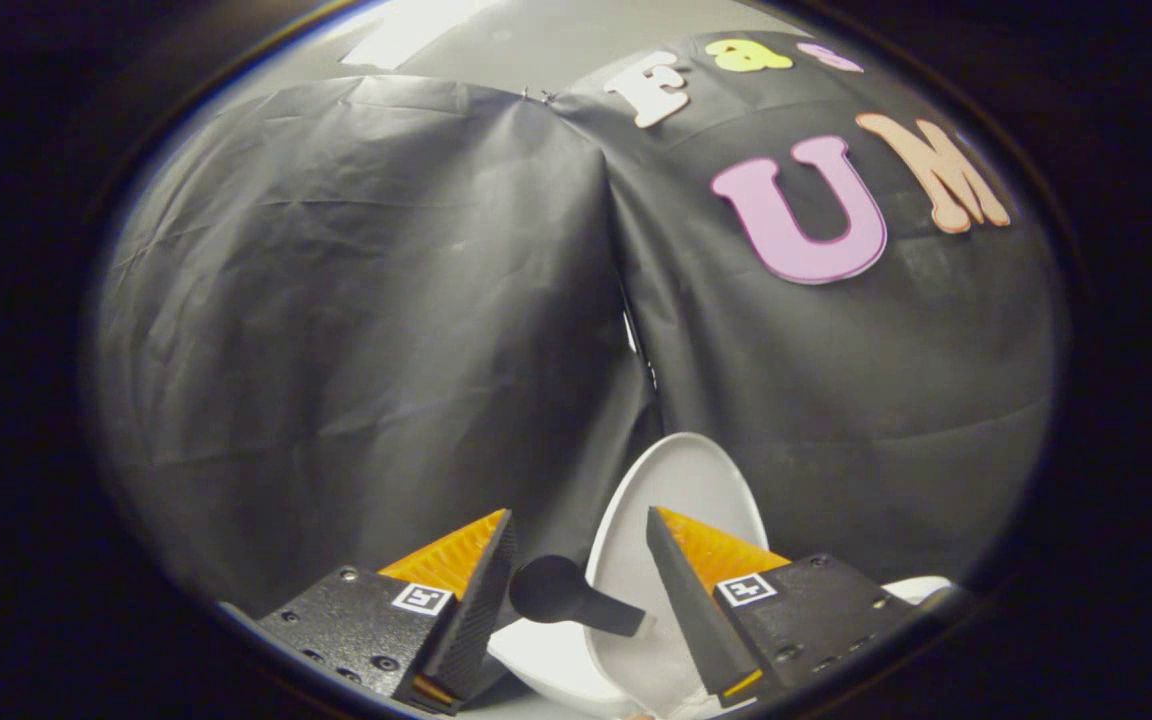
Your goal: Open the toilet lid.
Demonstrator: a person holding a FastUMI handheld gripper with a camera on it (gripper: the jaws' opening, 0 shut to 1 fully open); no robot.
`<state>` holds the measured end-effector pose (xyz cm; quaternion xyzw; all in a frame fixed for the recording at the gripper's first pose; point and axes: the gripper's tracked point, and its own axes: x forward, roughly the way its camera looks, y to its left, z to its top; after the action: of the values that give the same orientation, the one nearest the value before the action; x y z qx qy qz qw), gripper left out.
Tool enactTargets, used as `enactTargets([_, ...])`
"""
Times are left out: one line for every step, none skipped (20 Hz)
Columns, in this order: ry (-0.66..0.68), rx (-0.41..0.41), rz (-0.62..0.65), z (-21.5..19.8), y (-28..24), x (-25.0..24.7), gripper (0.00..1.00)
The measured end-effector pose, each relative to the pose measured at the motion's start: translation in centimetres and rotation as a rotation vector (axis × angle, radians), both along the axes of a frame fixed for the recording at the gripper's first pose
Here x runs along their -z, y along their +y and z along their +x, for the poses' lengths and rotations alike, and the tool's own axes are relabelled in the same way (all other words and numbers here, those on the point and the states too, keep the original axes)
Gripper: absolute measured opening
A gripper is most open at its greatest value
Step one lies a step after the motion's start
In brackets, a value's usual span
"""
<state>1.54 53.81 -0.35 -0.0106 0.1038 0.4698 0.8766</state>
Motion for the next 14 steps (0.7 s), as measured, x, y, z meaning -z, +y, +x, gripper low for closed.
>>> enactTargets([-0.023,0.009,0.009,0.2,-0.5,-1.0,0.81])
enactTargets([-0.044,0.018,0.017,0.4,-1.3,-2.1,0.81])
enactTargets([-0.063,0.030,0.022,0.7,-2.1,-2.8,0.81])
enactTargets([-0.079,0.045,0.029,1.0,-3.3,-3.9,0.81])
enactTargets([-0.095,0.063,0.032,1.4,-4.8,-4.6,0.81])
enactTargets([-0.110,0.089,0.033,2.1,-6.3,-5.3,0.81])
enactTargets([-0.123,0.118,0.034,3.0,-7.9,-6.0,0.81])
enactTargets([-0.135,0.147,0.035,3.8,-9.6,-6.7,0.81])
enactTargets([-0.147,0.175,0.040,4.4,-11.1,-7.2,0.81])
enactTargets([-0.161,0.202,0.046,5.0,-12.9,-7.9,0.81])
enactTargets([-0.172,0.233,0.051,5.6,-14.4,-8.5,0.81])
enactTargets([-0.181,0.267,0.055,6.5,-16.1,-9.0,0.81])
enactTargets([-0.186,0.299,0.056,7.3,-18.0,-9.4,0.81])
enactTargets([-0.195,0.327,0.058,7.9,-19.7,-9.8,0.81])
